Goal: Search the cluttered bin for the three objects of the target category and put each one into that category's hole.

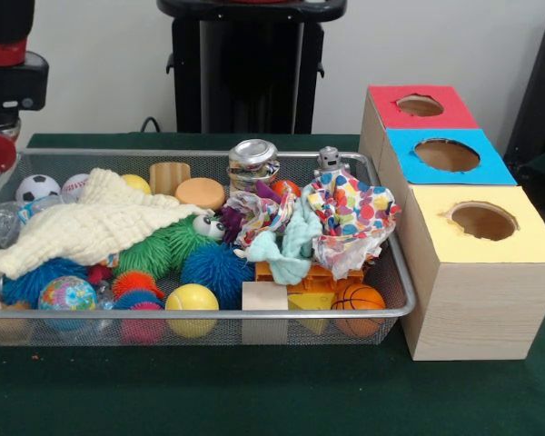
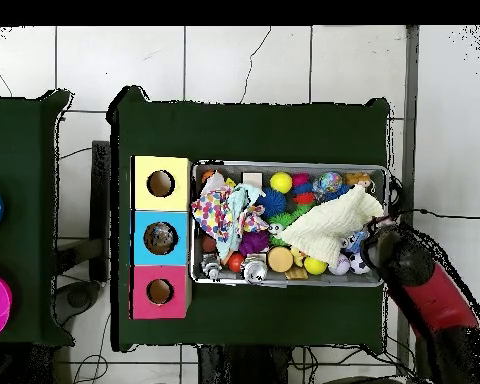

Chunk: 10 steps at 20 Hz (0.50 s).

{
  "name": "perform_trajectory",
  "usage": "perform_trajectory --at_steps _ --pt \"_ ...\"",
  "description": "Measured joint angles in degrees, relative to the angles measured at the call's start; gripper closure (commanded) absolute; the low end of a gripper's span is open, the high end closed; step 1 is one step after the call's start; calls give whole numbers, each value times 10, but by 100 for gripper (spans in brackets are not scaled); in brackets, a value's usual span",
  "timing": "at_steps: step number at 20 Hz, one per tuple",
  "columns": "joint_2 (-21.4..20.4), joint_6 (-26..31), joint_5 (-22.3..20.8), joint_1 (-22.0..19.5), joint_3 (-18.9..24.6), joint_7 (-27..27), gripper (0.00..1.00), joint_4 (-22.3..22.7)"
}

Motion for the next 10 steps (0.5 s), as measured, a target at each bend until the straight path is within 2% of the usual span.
perform_trajectory --at_steps 10 --pt "0 0 0 14 0 0 0 0"
